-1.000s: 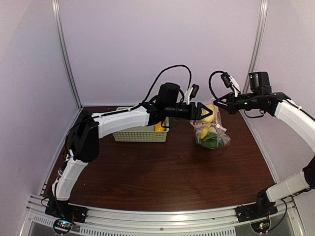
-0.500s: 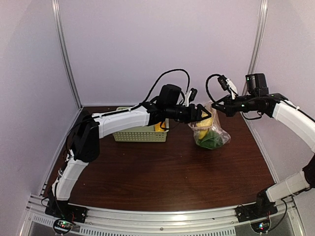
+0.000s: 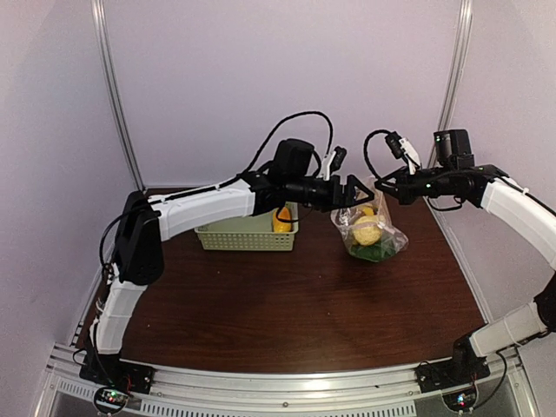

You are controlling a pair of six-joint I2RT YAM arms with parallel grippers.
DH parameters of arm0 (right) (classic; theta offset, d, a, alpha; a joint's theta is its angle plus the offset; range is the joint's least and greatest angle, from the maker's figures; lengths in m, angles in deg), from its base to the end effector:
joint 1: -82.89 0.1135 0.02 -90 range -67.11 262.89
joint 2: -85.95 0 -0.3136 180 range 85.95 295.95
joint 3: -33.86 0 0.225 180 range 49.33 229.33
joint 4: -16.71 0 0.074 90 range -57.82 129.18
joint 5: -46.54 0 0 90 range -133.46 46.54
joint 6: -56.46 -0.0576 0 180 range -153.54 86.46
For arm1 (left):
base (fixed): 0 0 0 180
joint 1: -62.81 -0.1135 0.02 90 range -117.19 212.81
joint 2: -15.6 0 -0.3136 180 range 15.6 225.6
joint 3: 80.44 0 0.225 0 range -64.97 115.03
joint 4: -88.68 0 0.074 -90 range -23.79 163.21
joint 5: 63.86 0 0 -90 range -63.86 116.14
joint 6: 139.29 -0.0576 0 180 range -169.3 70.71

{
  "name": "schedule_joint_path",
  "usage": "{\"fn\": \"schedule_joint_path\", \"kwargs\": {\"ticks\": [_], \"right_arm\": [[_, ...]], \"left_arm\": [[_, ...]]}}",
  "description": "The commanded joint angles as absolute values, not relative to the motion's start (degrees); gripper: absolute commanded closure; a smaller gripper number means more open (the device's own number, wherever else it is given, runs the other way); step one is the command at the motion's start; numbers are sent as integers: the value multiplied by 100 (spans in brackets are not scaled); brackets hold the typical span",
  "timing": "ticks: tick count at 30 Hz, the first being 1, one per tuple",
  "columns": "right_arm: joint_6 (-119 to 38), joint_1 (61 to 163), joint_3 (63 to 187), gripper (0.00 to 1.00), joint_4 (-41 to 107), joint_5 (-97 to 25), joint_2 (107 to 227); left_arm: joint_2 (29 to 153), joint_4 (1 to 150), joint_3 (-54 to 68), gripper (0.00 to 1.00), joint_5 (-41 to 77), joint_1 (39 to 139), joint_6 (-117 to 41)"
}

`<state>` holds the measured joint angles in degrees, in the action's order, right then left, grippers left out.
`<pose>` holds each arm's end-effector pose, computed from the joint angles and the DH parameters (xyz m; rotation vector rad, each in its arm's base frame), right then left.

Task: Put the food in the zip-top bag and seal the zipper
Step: Place the fake fruit in the zipper food storage bag, then adjust the zipper food storage bag at the center of the board.

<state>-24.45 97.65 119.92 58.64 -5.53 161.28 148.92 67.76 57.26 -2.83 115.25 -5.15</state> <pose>0.2461 0.1014 0.3969 -0.8070 1.9120 0.7561 0.3307 -0.4758 0.3234 0.5633 2.0933 -1.5516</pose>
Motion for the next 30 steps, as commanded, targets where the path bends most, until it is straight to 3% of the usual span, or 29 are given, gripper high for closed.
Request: {"fn": "schedule_joint_path", "kwargs": {"ticks": [1, 8, 15, 26, 30], "right_arm": [[-2533, 9739, 11928, 100, 5563, -752, 16109], [-2506, 9718, 11835, 100, 5469, -816, 16098], [-2390, 9718, 11683, 100, 5409, -941, 16014], [-2352, 9721, 11622, 100, 5378, -907, 16074], [-2320, 9722, 11585, 100, 5363, -926, 16066]], "left_arm": [[13662, 7043, 5190, 2, -392, 11490, -803], [13184, 6701, 4114, 2, 510, 11492, -1070], [13438, 6358, 3719, 27, 713, 11497, -1124], [14055, 6098, 4227, 54, 564, 11493, -864], [14093, 6153, 4295, 71, 653, 11488, -843]]}}
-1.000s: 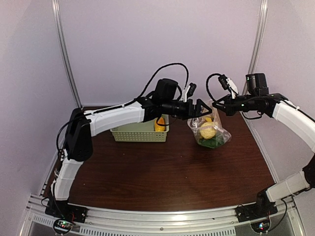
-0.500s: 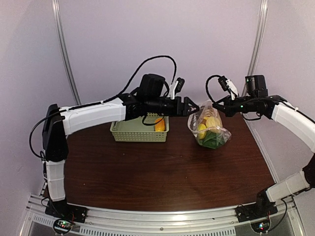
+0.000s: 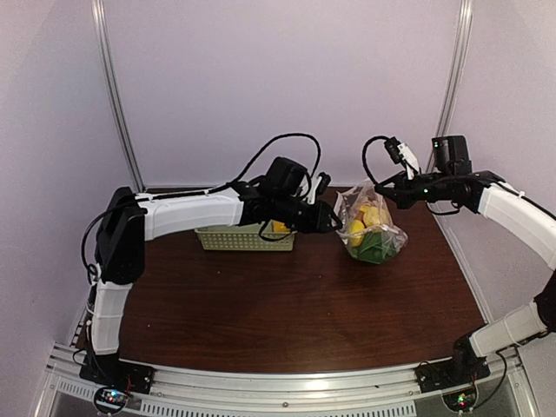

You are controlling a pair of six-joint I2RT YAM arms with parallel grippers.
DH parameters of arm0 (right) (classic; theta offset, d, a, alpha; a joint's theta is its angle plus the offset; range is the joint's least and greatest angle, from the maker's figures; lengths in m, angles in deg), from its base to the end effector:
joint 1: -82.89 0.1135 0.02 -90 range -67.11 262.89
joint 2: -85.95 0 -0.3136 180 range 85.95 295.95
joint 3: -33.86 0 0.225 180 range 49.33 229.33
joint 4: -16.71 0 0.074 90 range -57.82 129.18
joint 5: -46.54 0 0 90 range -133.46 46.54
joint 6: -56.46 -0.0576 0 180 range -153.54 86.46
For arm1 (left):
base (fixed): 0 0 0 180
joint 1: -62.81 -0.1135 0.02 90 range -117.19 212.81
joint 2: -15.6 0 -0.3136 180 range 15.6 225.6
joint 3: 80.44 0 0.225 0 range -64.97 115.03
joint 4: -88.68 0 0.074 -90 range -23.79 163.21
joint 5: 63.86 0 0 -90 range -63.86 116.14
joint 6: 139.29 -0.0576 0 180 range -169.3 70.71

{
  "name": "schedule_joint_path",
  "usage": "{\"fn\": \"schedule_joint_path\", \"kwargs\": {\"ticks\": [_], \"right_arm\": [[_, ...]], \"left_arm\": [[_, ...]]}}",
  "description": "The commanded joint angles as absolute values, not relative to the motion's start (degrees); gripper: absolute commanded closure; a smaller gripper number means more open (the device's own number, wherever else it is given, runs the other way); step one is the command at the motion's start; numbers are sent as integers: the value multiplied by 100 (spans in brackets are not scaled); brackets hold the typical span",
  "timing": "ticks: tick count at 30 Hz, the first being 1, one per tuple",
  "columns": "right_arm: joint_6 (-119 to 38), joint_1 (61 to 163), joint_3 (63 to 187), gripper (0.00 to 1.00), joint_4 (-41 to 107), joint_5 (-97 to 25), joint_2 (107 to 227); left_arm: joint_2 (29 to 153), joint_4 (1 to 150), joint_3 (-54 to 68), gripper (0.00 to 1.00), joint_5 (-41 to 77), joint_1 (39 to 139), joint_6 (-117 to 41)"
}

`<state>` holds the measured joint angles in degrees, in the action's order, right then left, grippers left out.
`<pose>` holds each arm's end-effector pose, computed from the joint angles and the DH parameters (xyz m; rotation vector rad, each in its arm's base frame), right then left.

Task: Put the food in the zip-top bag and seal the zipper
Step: Adjust the zipper food storage bag at the center of the board.

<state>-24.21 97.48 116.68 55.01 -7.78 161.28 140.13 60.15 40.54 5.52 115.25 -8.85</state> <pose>0.2503 0.0999 0.3843 -0.7875 1.9183 0.7090 0.3074 -0.4331 0.2900 0.4886 2.3492 -1.2567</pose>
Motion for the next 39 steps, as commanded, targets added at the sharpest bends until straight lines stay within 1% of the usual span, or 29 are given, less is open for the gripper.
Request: {"fn": "schedule_joint_path", "kwargs": {"ticks": [1, 2, 4, 7, 10, 12, 14, 15, 16, 17, 19, 20, 22, 23, 25, 28, 29, 30, 31, 32, 33, 34, 35, 36, 38, 39], "right_arm": [[-2305, 9728, 11579, 100, 5369, -951, 16066], [-2278, 9722, 11578, 100, 5378, -971, 16066], [-2257, 9726, 11623, 100, 5424, -1077, 16072], [-2153, 9730, 11987, 100, 5756, -1434, 16134], [-1961, 9725, 12420, 100, 6011, -2060, 16081], [-1866, 9730, 12517, 100, 6038, -2525, 16095], [-1804, 9724, 12620, 100, 6171, -2925, 16249], [-1795, 9717, 12674, 100, 6230, -3080, 16306], [-1814, 9702, 12698, 100, 6243, -3167, 16313], [-1826, 9689, 12699, 100, 6225, -3164, 16282], [-1813, 9678, 12724, 100, 6177, -3012, 16202], [-1809, 9678, 12861, 100, 6232, -2902, 16205], [-1834, 9678, 13202, 100, 6347, -2695, 16192], [-1869, 9678, 13324, 100, 6332, -2640, 16179], [-1835, 9692, 13716, 100, 6516, -2516, 16344], [-1677, 9695, 14696, 100, 7030, -2541, 16750], [-1734, 9695, 14731, 100, 6883, -2643, 16714], [-1865, 9699, 14563, 100, 6588, -2844, 16641], [-1973, 9708, 14369, 100, 6409, -3065, 16636], [-1998, 9742, 14366, 100, 6584, -3135, 16758], [-1973, 9792, 14620, 100, 7068, -3008, 17012], [-1918, 9814, 15128, 100, 7635, -2389, 17226], [-1840, 9818, 15281, 100, 7993, -1941, 17292], [-1861, 9826, 15136, 100, 7937, -1900, 17189], [-2020, 9837, 14381, 100, 6999, -2909, 16825], [-1905, 9836, 14311, 100, 6797, -3355, 16923]], "left_arm": [[14100, 6162, 4334, 81, 685, 11490, -855], [14109, 6157, 4397, 90, 698, 11492, -902], [14136, 5987, 4627, 100, 788, 11493, -1008], [14091, 5897, 5080, 100, 582, 11505, -1252], [13835, 6315, 5235, 100, 171, 11586, -1353], [13567, 6531, 5065, 100, 498, 11716, -1587], [13555, 6197, 5046, 100, 1307, 11742, -1819], [13669, 5868, 5186, 100, 1468, 11674, -1758], [13747, 5627, 5405, 100, 1242, 11616, -1668], [13747, 5626, 5470, 100, 991, 11622, -1733], [13732, 5615, 5303, 100, 1666, 11696, -1974], [13832, 5512, 5372, 100, 1808, 11630, -1942], [14059, 5397, 5665, 100, 1115, 11464, -1720], [14096, 5475, 5711, 100, 948, 11455, -1669], [14121, 5747, 5809, 100, 876, 11461, -1648], [14186, 5876, 6516, 100, 699, 11459, -1816], [14111, 6122, 6568, 100, 690, 11487, -1994], [14033, 6278, 6455, 100, 947, 11526, -2155], [14061, 6197, 6401, 100, 1320, 11520, -2160], [14186, 5876, 6577, 100, 1344, 11444, -1935], [14325, 5732, 6813, 100, 821, 11366, -1702], [14348, 5777, 6924, 100, 378, 11388, -1640], [14274, 5747, 6885, 100, 495, 11492, -1728], [14143, 5785, 6711, 100, 798, 11624, -1896], [14105, 6015, 6341, 100, 1345, 11651, -2237], [14266, 5964, 6433, 100, 1508, 11543, -2324]]}}
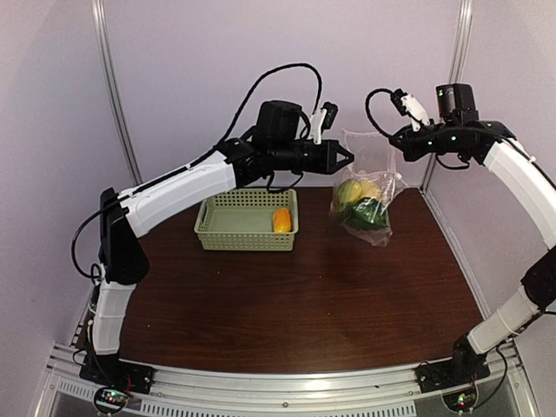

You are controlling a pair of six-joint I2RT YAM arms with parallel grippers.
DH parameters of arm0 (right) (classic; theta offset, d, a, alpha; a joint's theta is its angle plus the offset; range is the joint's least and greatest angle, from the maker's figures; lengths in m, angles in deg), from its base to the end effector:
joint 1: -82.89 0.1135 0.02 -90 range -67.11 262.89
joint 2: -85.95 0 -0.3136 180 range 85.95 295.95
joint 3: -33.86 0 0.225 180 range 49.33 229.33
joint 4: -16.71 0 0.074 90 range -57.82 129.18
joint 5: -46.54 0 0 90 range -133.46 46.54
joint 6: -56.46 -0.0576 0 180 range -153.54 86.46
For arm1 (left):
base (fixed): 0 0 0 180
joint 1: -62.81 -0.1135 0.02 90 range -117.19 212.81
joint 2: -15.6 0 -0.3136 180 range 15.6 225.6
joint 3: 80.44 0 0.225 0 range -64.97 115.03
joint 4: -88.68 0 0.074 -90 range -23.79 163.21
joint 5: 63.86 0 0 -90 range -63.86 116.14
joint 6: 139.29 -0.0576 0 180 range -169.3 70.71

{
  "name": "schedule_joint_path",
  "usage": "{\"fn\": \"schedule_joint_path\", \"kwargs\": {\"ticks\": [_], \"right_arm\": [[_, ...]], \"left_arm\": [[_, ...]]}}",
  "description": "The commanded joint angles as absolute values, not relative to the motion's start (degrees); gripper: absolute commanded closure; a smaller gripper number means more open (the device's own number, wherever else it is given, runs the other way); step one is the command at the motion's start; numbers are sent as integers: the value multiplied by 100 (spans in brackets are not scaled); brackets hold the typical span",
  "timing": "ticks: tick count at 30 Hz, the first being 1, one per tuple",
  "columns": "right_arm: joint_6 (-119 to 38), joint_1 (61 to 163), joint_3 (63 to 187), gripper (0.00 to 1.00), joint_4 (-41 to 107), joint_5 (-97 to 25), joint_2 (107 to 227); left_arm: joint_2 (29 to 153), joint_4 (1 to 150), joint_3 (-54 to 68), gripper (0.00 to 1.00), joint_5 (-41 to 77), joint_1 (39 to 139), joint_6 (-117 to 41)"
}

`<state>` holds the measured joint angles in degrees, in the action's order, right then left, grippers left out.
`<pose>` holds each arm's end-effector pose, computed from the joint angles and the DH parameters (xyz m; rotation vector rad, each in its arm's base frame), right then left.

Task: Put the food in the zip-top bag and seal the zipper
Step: Adjust the zipper food storage bag at the center of the board.

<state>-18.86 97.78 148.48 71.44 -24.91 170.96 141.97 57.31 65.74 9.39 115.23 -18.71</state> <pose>0.2898 0.0960 0.4825 -0.7072 1.8706 0.3272 0.3187 -0.4414 0.4164 0.5978 1.8651 -1.2661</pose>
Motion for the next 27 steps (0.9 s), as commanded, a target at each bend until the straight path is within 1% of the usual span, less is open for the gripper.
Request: {"fn": "schedule_joint_path", "kwargs": {"ticks": [1, 3, 4, 6, 7, 9, 11, 12, 14, 16, 17, 18, 19, 22, 24, 27], "right_arm": [[-1874, 9840, 14606, 100, 6979, -3482, 17134], [-1832, 9823, 15504, 100, 7945, -2507, 17468], [-1848, 9834, 15544, 100, 7946, -2317, 17437], [-1948, 9836, 15164, 100, 7428, -3121, 17339], [-1940, 9831, 15228, 100, 7510, -3389, 17442], [-1944, 9810, 15552, 100, 7854, -3070, 17587], [-2125, 9809, 15349, 100, 7564, -2979, 17421], [-2181, 9809, 15182, 100, 7361, -3073, 17309], [-2248, 9807, 14968, 100, 7183, -3261, 17215], [-2319, 9809, 14715, 100, 7150, -3162, 17184], [-2349, 9809, 14488, 100, 7068, -3044, 17149], [-2360, 9816, 14225, 100, 6966, -2913, 17116], [-2354, 9810, 13941, 100, 6844, -2815, 17086], [-2367, 9810, 13256, 100, 6507, -2448, 17001], [-2378, 9810, 12973, 100, 6247, -2195, 16887], [-2417, 9809, 12685, 100, 5985, -2010, 16691]], "left_arm": [[14473, 5733, 6885, 100, 1477, 11406, -2244], [14687, 5500, 7384, 100, 747, 11244, -1989], [14574, 5614, 7241, 100, 705, 11300, -2050], [14281, 6083, 6628, 100, 1326, 11408, -2310], [14270, 6127, 6582, 100, 1479, 11361, -2318], [14399, 6012, 6820, 100, 1171, 11255, -2265], [14386, 5965, 6774, 100, 1124, 11222, -2324], [14335, 5956, 6672, 97, 1162, 11204, -2391], [14152, 5934, 6312, 81, 1217, 11130, -2510], [13824, 5903, 5677, 57, 1517, 11040, -2590], [13636, 5906, 5325, 46, 1715, 10964, -2611], [13473, 5907, 4931, 37, 1901, 10866, -2607], [13354, 5893, 4609, 33, 2010, 10744, -2578], [13293, 5569, 4200, 30, 1942, 10238, -2354], [13391, 5288, 4168, 30, 1920, 9957, -2274], [13648, 5055, 4219, 30, 1822, 9810, -2196]]}}
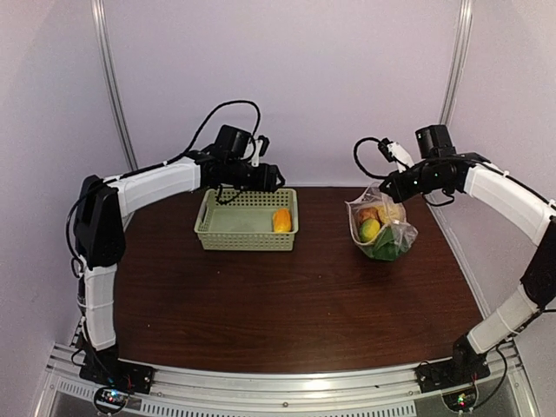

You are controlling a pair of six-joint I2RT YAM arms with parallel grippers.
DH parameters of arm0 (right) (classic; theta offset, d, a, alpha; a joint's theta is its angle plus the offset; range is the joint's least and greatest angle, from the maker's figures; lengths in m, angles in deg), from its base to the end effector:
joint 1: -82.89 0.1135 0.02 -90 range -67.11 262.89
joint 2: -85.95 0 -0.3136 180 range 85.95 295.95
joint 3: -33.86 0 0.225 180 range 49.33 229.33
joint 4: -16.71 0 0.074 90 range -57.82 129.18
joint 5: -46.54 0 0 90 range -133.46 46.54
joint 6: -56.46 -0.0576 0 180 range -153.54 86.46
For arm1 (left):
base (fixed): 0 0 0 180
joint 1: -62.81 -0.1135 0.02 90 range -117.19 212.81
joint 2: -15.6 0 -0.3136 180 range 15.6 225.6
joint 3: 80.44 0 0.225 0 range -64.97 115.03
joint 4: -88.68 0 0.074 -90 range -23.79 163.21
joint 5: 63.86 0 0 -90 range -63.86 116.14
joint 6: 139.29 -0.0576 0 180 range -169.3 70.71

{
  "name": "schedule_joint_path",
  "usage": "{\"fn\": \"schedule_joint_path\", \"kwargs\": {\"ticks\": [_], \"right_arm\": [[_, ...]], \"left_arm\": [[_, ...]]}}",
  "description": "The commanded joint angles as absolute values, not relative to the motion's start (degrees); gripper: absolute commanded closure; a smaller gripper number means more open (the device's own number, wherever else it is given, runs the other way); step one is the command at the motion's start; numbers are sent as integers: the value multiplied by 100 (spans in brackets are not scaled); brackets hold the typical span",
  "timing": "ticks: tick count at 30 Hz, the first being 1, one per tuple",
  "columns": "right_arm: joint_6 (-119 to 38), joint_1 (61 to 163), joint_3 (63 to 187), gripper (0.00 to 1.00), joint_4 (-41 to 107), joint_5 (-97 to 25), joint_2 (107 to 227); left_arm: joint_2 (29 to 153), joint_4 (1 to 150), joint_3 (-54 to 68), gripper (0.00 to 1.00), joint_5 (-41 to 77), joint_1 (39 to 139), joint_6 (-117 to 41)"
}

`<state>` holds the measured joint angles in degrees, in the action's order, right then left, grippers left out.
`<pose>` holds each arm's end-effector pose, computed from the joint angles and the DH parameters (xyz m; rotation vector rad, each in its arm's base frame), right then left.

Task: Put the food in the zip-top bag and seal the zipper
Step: Adjust the zipper food storage bag at the center of the board, then pick up the fake fruit from the bin.

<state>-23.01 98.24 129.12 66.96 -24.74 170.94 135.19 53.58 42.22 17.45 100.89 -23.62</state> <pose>0.2965 0.1006 0.3834 -0.6728 2.1550 0.4149 0.3965 -0.3217 0.3288 0.3347 2.2090 -0.7970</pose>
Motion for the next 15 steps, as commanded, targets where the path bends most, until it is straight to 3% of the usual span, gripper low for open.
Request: {"fn": "schedule_joint_path", "kwargs": {"ticks": [1, 15], "right_arm": [[-2421, 9809, 12650, 100, 5964, -1982, 16667], [-2476, 9809, 12566, 100, 5986, -1847, 16543]], "left_arm": [[13783, 5023, 4236, 30, 1803, 9798, -2170], [15090, 4807, 4913, 37, 1471, 9796, -1624]]}}
